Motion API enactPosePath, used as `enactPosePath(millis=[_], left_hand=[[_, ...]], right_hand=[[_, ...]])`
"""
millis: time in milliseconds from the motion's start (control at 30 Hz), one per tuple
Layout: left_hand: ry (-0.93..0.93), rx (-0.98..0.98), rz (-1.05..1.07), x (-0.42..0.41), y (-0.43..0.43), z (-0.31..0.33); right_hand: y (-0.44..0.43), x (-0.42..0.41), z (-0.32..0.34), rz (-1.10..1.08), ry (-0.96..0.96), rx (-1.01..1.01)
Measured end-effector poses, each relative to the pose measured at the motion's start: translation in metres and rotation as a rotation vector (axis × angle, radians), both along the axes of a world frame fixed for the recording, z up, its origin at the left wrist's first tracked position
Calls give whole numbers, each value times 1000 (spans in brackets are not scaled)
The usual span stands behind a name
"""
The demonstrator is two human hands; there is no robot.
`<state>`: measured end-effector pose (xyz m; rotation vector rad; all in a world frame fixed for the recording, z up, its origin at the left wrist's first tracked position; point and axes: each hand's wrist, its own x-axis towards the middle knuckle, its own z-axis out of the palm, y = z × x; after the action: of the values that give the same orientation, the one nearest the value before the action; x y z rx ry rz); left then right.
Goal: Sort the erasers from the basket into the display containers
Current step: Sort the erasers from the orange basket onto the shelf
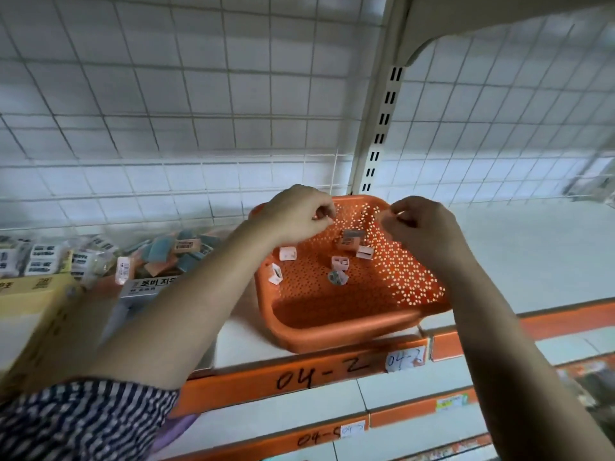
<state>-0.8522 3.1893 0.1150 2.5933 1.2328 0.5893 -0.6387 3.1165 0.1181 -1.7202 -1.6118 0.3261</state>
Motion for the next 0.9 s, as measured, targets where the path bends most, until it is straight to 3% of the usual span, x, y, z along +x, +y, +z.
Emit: enactPosePath(millis=[167, 267, 567, 800, 900], left_hand=[[381, -9, -136, 40, 28, -3], [448, -44, -159, 58, 37, -13], [228, -286, -162, 71, 44, -41], [322, -112, -80, 63, 34, -25], [113, -33, -54, 39, 24, 0]], right_hand=[[-27, 4, -13, -41, 217, 79], [-29, 5, -14, -45, 263, 99], [-27, 8, -19, -54, 274, 107], [-30, 3, -13, -55, 272, 101], [-31, -8, -4, -46, 272, 116]])
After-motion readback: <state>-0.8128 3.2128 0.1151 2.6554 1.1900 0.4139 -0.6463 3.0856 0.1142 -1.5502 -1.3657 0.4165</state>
